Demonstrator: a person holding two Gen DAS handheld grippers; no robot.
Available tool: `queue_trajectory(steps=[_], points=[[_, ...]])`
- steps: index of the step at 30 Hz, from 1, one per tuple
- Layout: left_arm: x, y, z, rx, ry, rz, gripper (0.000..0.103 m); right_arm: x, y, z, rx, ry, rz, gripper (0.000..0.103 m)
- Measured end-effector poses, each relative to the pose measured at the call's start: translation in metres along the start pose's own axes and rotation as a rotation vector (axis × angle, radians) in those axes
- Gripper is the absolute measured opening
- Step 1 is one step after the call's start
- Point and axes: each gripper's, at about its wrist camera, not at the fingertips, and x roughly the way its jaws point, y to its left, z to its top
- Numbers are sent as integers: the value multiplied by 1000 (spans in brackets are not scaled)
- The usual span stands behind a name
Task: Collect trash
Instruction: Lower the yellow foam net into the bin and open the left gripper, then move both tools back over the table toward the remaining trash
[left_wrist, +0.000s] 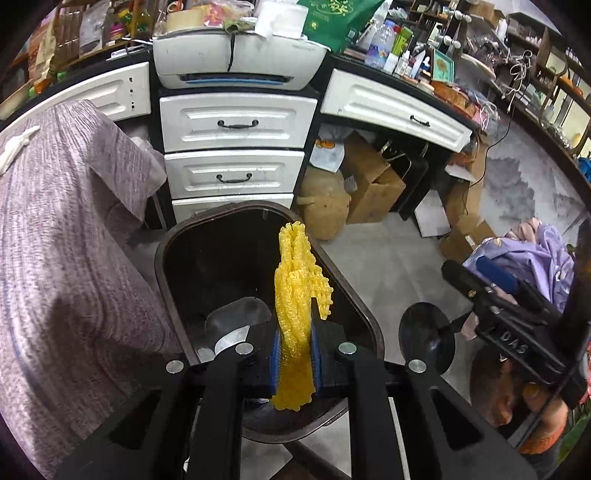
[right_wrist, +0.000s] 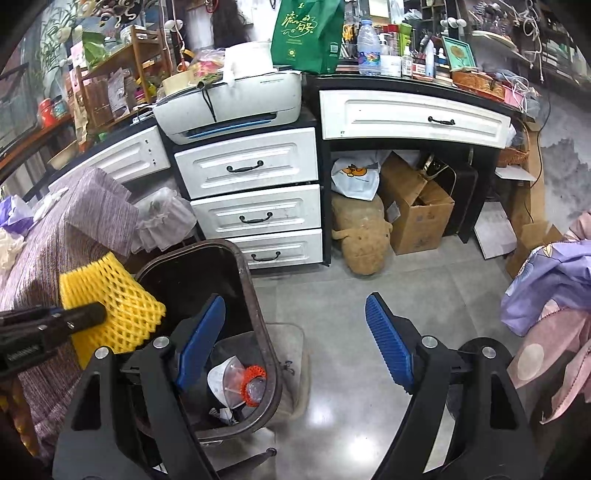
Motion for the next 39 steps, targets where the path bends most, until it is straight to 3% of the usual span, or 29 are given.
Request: queue_trajectory(steps=[6,8,10,12,17,21,32,39], points=[[16,1,-1,1,40,26,16,0,-2,-1,1,3,-4,78],[20,-1,-2,15,61,44,32,0,-3,-1,6,2,-1,78],[19,-1,-4,18,55,49,69,0,-3,-2,6,3,-3,78],[14,-2,-6,21,28,55,78,0,-4,-2,7,3,-4,78],[1,-6,-7,42,13,57,84,1,-4,-3,11,5,-7,82],[-21,-10,-12,61,-50,65,91,1,-4,-3,14,6,-3,82],[-85,-6,-20,39,-202,63,95,-15,8,6,13,-52,75,83],[-124,10,-29,22,-276,105,96,-27,42,15,-52,-70,135,87]])
